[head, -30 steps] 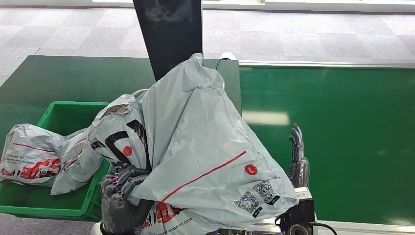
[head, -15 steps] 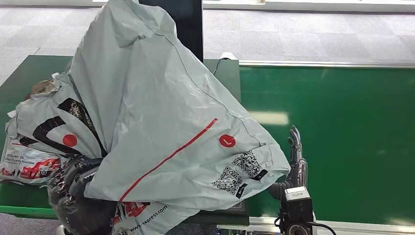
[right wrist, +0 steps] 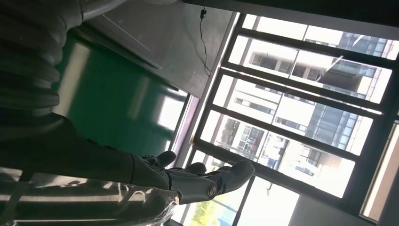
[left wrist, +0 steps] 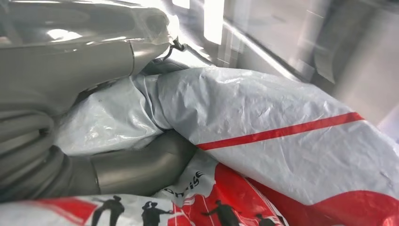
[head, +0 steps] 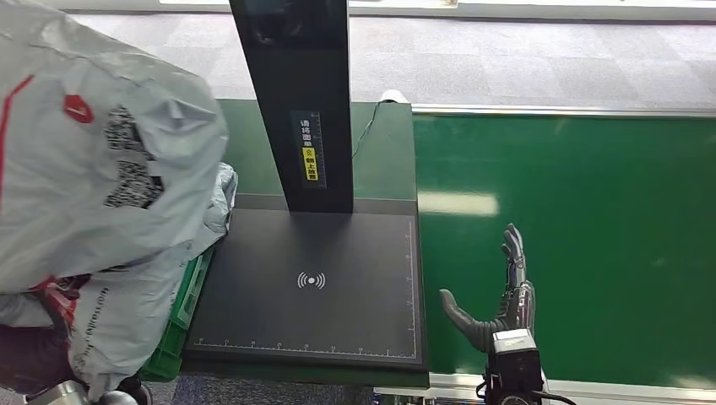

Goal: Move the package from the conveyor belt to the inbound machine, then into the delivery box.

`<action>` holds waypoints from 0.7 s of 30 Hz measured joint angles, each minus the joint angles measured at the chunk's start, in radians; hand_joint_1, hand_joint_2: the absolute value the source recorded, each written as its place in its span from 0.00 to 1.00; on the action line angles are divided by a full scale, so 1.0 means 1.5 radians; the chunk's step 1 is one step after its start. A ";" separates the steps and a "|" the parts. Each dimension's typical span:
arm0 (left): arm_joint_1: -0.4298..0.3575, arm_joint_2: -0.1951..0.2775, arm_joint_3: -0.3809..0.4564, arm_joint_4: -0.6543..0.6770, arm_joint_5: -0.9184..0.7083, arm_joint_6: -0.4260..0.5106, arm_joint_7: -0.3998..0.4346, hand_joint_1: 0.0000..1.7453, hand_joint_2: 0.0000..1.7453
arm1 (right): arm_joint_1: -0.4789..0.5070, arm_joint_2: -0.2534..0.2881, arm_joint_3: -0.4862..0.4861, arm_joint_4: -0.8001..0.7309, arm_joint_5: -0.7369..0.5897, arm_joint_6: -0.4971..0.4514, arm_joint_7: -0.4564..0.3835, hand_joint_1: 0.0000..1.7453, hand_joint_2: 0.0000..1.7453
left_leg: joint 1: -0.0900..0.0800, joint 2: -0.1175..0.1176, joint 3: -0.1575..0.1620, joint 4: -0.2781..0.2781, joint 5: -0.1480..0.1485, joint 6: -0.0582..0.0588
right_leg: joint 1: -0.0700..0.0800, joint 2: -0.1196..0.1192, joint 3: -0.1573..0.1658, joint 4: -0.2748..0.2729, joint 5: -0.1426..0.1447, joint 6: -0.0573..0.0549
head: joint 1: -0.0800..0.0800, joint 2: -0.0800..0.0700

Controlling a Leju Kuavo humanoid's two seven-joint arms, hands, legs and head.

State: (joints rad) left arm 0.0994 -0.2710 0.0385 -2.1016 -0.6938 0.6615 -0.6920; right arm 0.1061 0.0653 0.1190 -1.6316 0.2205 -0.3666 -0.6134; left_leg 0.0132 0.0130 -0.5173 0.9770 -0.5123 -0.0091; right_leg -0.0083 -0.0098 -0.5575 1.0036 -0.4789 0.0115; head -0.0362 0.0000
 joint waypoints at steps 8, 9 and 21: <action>-0.013 -0.032 0.179 0.029 0.094 0.000 -0.001 1.00 1.00 | 0.021 0.004 -0.002 -0.018 0.005 -0.014 0.005 0.00 1.00 | 0.000 0.000 0.000 0.000 0.000 0.000 | 0.000 0.000 0.000 0.000 0.000 0.000 | 0.000 0.000; -0.016 -0.035 0.198 0.044 0.083 0.000 -0.001 1.00 1.00 | 0.024 0.005 -0.002 -0.020 0.007 -0.016 0.006 0.00 1.00 | 0.000 0.000 0.000 0.000 0.000 0.000 | 0.000 0.000 0.000 0.000 0.000 0.000 | 0.000 0.000; -0.047 0.011 0.212 0.340 -0.235 -0.052 0.367 1.00 1.00 | 0.049 0.014 -0.011 -0.059 0.036 0.008 0.021 0.00 1.00 | 0.000 0.000 0.000 0.000 0.000 0.000 | 0.000 0.000 0.000 0.000 0.000 0.000 | 0.000 0.000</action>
State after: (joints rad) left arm 0.0283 -0.2549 0.3565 -1.5924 -1.0457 0.5830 -0.1413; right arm 0.1799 0.0871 0.1023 -1.7196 0.2739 -0.3552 -0.5816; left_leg 0.0130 0.0137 -0.5168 0.9770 -0.5122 -0.0091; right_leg -0.0085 -0.0096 -0.5575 1.0035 -0.4787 0.0114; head -0.0362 0.0000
